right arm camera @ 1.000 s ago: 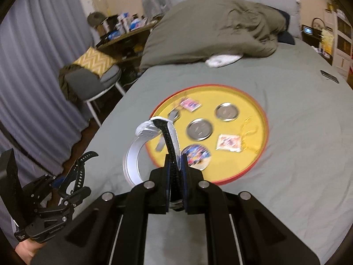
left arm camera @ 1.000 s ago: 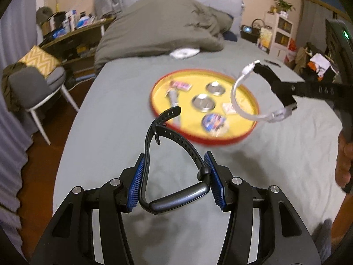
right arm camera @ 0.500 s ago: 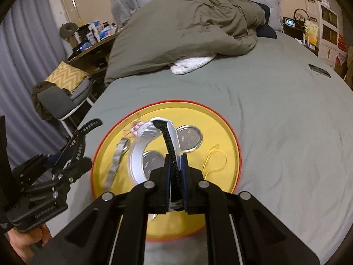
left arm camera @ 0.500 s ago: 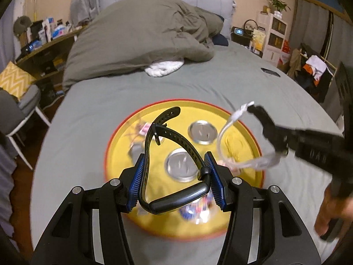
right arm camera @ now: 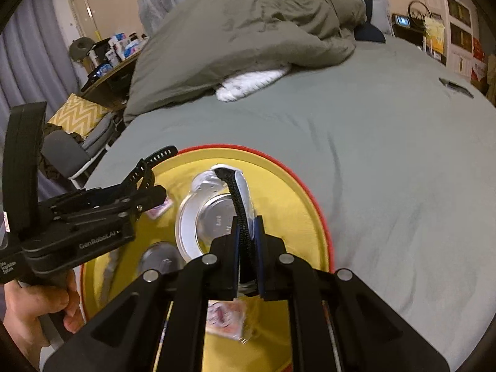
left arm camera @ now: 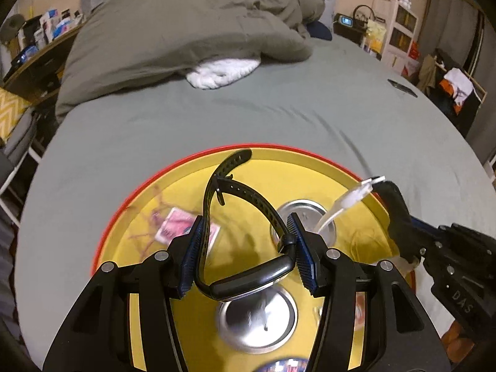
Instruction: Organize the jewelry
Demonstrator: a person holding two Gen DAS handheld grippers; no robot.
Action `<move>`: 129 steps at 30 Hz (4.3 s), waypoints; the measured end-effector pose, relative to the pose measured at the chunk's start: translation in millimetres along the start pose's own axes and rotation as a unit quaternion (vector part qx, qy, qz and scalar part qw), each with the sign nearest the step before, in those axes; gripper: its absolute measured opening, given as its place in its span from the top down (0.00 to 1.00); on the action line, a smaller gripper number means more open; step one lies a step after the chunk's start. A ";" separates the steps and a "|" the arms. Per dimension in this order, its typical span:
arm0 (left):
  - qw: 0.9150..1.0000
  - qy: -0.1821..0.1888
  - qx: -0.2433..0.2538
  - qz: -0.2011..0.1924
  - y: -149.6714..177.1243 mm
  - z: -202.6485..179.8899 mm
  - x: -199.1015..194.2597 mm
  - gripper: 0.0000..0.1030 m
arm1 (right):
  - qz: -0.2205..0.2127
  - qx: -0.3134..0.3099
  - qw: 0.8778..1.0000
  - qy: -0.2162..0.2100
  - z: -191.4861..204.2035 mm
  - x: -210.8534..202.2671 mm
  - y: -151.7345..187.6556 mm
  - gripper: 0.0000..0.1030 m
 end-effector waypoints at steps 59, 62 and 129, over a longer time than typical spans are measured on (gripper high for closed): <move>0.998 -0.062 -0.029 -0.003 28.3 31.8 -45.9 0.07 | -0.033 -0.056 0.998 0.010 35.6 -51.0 20.4 0.19; 0.998 -0.049 -0.040 -0.012 45.8 36.9 -80.4 0.06 | -0.036 -0.067 0.997 0.017 52.7 -76.0 26.6 0.15; 0.979 -0.122 -0.126 -0.100 184.6 -13.4 -264.0 0.05 | -0.045 -0.125 0.987 0.085 125.2 -169.6 143.1 0.15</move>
Point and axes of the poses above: each gripper's, at about its wrist camera, not at the fingertips, and x roughly the way its jaws point, z to its left, y to its underside, the point moved 1 cm from there along x, roughly the way its jaws point, and after that the axes turned 14 degrees about -y, right-handed, at the moved point
